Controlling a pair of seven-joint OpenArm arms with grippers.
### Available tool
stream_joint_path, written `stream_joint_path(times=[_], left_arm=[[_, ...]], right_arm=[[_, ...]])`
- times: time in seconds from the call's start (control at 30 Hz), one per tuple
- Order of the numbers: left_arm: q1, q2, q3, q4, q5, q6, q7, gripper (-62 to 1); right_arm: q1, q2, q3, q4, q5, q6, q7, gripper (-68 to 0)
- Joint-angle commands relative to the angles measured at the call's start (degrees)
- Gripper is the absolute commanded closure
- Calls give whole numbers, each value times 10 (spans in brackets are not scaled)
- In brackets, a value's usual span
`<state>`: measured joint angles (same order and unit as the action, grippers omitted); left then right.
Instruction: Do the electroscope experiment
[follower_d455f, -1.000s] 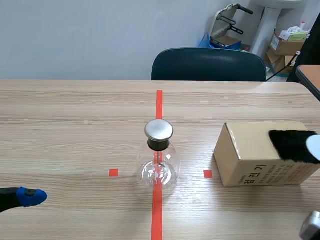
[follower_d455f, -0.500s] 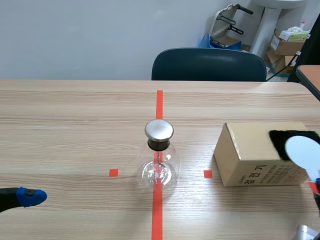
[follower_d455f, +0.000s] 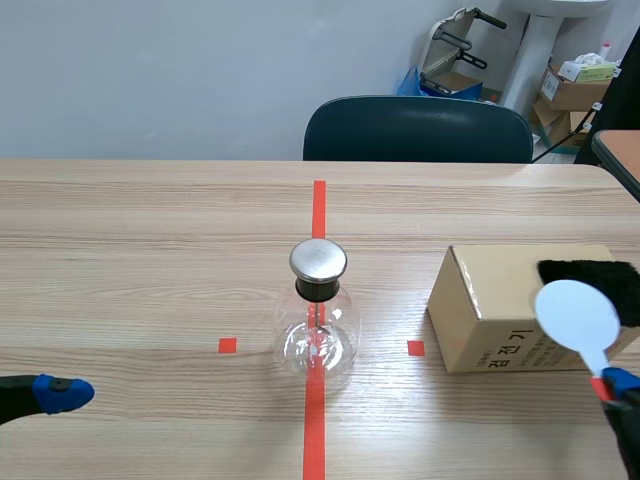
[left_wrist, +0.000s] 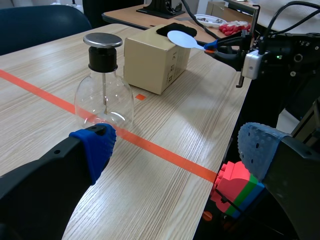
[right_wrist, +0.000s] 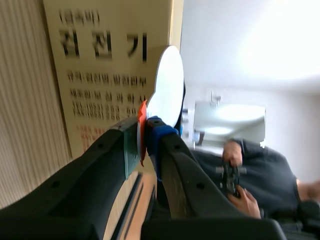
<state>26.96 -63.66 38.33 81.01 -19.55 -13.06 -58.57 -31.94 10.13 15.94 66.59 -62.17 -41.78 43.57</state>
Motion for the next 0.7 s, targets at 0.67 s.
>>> stream_joint_path(times=[0.67], left_arm=[[-2, 1, -2, 12, -3, 1, -8, -525]], right_arm=[[3, 8, 2, 7, 9, -31, -131, -15]])
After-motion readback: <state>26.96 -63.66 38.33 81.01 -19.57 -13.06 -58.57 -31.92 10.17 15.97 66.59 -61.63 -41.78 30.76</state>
